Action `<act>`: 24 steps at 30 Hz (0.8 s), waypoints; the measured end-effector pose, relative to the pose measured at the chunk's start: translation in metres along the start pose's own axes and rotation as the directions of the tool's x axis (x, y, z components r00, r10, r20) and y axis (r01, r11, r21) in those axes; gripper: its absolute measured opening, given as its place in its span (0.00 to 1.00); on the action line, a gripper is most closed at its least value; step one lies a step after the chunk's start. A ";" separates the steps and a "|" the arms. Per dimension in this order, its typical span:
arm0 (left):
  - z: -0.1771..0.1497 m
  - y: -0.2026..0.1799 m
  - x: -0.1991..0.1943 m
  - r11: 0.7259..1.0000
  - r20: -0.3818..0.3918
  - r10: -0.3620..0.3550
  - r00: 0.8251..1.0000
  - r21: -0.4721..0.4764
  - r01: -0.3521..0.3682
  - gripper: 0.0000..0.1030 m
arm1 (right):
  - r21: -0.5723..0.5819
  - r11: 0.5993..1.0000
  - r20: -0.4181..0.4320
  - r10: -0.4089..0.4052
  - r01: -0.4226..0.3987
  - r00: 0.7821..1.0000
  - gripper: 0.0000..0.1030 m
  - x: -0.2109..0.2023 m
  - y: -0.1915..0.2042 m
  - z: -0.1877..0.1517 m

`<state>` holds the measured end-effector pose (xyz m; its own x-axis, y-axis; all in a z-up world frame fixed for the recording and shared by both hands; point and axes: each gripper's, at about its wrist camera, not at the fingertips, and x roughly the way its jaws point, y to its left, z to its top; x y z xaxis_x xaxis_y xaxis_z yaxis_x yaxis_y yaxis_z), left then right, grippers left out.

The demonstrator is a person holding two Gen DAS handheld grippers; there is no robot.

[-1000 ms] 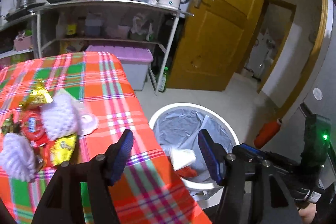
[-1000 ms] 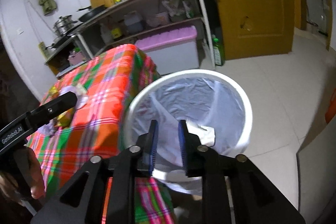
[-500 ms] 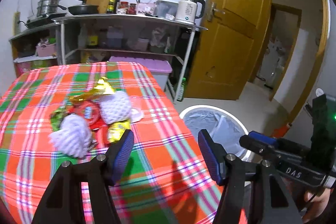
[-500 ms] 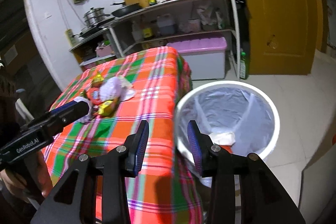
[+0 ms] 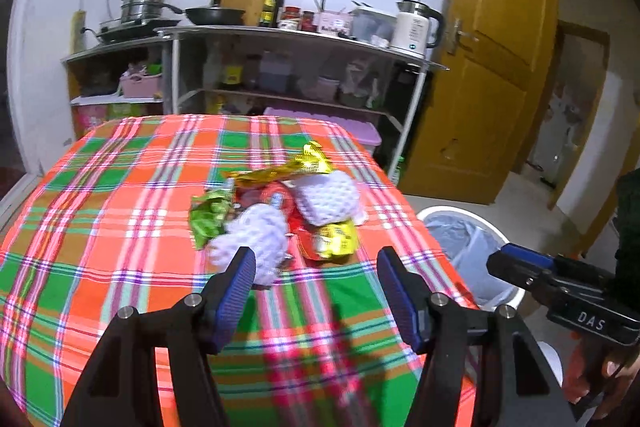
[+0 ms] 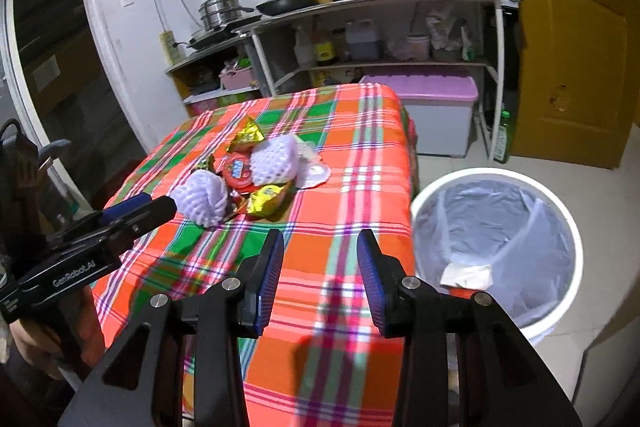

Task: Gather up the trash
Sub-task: 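Return to the table and grasp a white foam net with the left tool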

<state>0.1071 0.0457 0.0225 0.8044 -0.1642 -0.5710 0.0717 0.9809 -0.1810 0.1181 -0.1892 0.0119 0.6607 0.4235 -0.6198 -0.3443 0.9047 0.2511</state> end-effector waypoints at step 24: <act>0.004 0.048 0.091 1.000 -0.152 -0.001 0.988 -0.020 -0.002 0.40 | -0.048 0.999 -0.085 0.015 -0.019 0.996 0.38 0.089 0.032 0.041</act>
<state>0.1859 0.0781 -0.0345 0.7056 -0.1792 -0.6856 0.0580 0.9789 -0.1961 0.1931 -0.1210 -0.0049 0.5964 0.4317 -0.6767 -0.3889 0.8929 0.2269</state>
